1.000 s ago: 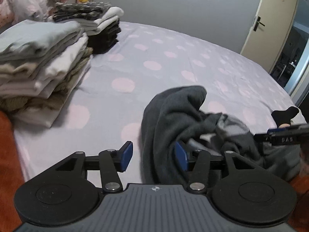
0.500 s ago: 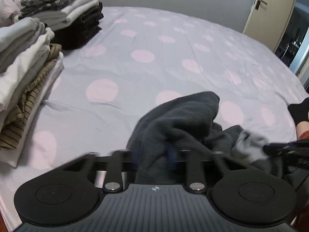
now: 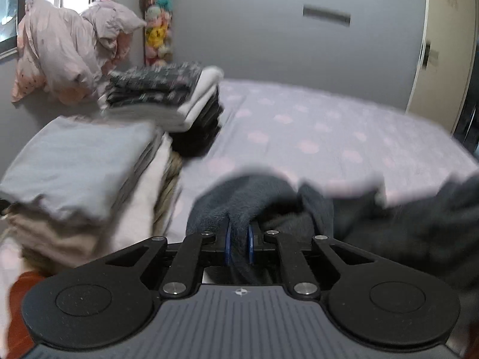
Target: Fold clothes
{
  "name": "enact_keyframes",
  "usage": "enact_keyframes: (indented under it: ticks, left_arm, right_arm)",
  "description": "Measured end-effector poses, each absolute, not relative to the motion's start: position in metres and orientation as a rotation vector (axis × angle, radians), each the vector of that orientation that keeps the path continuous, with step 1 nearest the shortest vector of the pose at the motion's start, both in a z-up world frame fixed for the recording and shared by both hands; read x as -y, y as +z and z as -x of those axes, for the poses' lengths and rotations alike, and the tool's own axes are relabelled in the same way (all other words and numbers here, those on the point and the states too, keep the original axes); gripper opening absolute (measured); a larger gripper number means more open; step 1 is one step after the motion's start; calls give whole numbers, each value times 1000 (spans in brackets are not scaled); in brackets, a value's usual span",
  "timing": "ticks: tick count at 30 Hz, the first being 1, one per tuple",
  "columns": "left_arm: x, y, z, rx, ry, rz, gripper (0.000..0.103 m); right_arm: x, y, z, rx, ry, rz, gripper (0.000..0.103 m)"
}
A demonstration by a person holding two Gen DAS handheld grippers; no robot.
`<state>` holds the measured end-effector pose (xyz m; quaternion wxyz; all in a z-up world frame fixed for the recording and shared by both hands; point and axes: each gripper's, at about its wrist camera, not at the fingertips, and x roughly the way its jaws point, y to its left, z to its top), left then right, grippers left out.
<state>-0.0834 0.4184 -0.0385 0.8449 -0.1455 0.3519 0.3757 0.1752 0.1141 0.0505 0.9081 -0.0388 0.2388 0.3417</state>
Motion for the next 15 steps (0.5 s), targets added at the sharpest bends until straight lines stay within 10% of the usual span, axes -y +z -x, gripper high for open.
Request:
enact_keyframes:
  ticks: [15]
  left_arm:
    - [-389, -68, 122, -1035, 715, 162, 29]
  right_arm:
    - [-70, -57, -141, -922, 614, 368, 19]
